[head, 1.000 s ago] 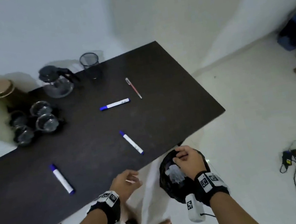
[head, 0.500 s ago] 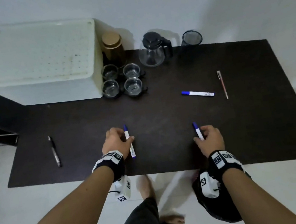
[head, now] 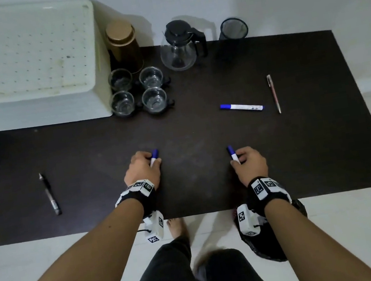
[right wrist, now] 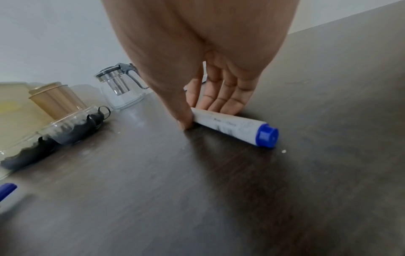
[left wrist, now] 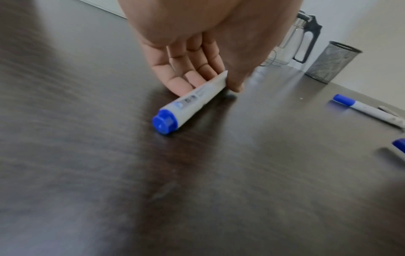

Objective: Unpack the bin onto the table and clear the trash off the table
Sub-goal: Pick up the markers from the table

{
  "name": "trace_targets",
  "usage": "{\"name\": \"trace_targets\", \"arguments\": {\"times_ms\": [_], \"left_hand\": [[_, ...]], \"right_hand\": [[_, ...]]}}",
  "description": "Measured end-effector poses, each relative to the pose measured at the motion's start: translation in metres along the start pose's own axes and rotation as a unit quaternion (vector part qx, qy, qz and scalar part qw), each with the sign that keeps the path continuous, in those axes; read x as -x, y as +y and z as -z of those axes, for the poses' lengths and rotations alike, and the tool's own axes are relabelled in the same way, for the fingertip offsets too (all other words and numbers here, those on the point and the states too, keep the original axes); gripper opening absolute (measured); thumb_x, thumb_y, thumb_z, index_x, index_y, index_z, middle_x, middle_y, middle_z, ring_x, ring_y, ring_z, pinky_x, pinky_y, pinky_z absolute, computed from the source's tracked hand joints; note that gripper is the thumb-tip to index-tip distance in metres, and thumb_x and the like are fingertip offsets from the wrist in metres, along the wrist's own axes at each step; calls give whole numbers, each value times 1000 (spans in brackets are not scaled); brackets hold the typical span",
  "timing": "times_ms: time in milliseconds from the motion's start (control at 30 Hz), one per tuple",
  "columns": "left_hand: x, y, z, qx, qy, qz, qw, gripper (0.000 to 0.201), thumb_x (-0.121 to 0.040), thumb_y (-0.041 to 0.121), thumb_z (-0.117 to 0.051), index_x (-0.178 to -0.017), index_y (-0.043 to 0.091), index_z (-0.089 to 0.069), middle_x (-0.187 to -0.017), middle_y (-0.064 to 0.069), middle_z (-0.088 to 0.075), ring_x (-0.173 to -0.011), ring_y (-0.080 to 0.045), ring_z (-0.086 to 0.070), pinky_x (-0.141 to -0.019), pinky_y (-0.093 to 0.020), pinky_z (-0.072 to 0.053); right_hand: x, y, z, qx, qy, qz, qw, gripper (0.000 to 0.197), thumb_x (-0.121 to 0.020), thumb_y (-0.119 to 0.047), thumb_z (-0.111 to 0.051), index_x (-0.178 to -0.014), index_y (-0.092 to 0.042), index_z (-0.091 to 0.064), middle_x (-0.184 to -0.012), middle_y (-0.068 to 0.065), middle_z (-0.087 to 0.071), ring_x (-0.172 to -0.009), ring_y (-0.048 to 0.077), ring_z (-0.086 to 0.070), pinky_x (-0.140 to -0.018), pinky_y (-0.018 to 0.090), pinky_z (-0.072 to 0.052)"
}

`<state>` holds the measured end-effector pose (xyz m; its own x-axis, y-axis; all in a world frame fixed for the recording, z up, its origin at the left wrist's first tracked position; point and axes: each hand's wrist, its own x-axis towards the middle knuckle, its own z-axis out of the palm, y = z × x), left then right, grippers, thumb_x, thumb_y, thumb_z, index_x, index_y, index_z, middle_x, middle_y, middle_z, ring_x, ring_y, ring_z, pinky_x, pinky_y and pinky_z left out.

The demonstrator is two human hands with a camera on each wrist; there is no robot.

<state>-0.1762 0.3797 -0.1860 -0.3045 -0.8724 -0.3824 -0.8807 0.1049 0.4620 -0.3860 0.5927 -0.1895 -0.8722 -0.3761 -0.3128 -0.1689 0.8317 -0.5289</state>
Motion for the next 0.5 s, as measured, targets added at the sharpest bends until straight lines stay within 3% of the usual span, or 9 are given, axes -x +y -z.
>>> {"name": "trace_targets", "arguments": {"times_ms": [233,333,500], "left_hand": [[5,69,-14,25,11,-113,993,28,-97,31,-59,-118,13,-52,-124,-8,-54,-93,-35,-64,-78,-40,-45],[6,106,-27,42,-8,-138,990,24,-100,30,-51,-118,14,-48,-124,-9,-55,-89,-40,-64,-76,-41,-46],[4,168,-49,6,-37,-140,989,23,-105,36,-33,-120,21,-41,-102,-8,-69,-88,-38,-65,-73,-38,-39]], "right_hand": [[-12,0,24,-48,12,-11,999,23,-76,-22,-74,-97,-28,-68,-82,-4,-67,-80,19,-66,-79,38,-56],[-26,6,42,-68,27,-15,997,23,-78,-23,-69,-100,-28,-66,-86,-3,-66,-81,20,-65,-81,40,-56],[-61,17,79,-108,24,-18,994,21,-82,-29,-58,-102,-35,-55,-87,-8,-70,-81,22,-69,-80,42,-58]]}}
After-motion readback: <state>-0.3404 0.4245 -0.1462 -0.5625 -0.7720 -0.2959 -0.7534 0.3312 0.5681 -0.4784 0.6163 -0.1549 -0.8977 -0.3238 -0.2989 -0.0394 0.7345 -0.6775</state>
